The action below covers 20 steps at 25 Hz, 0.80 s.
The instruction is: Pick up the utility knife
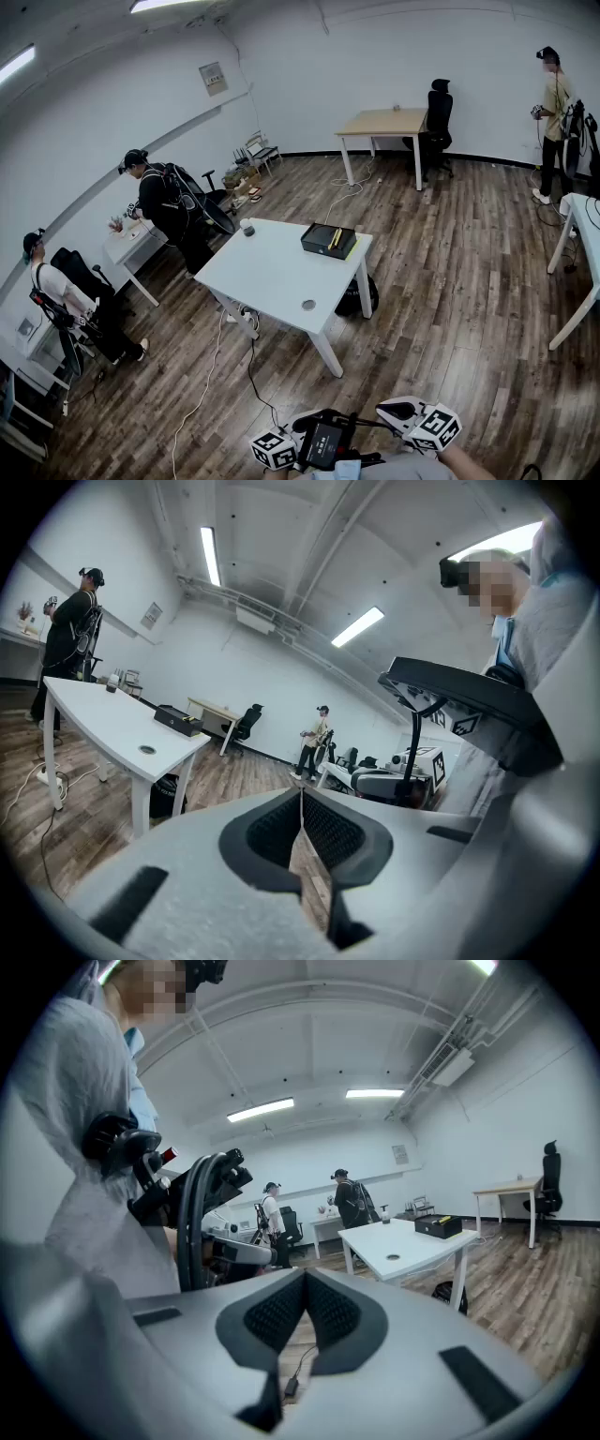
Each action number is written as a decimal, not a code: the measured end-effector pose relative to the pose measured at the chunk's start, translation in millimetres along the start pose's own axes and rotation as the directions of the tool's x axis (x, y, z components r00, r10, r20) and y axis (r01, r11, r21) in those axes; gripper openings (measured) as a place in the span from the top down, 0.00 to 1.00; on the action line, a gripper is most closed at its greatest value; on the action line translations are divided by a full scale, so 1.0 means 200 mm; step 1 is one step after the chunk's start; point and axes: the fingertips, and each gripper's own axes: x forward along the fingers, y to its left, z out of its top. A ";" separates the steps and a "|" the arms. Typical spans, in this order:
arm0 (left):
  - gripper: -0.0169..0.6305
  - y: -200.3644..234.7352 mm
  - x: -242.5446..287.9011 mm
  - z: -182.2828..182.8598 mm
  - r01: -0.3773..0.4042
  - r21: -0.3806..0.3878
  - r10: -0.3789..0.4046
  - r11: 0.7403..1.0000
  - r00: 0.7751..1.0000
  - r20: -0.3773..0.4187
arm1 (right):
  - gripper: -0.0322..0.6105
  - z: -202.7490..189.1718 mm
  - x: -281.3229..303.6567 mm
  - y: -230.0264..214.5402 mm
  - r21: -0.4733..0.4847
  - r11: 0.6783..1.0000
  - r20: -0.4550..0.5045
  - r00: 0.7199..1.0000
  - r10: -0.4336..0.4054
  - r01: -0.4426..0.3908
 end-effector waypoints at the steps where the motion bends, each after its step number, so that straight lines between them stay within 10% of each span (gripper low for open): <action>1: 0.95 -0.01 0.00 0.00 0.001 -0.009 -0.001 1.000 1.000 -0.001 | 0.91 0.00 0.00 0.00 0.001 1.000 0.000 1.000 0.001 -0.001; 20: 0.95 0.01 -0.02 -0.04 -0.018 -0.036 0.017 0.999 1.000 -0.012 | 0.91 -0.01 0.00 0.01 0.008 1.000 -0.001 1.000 0.017 -0.017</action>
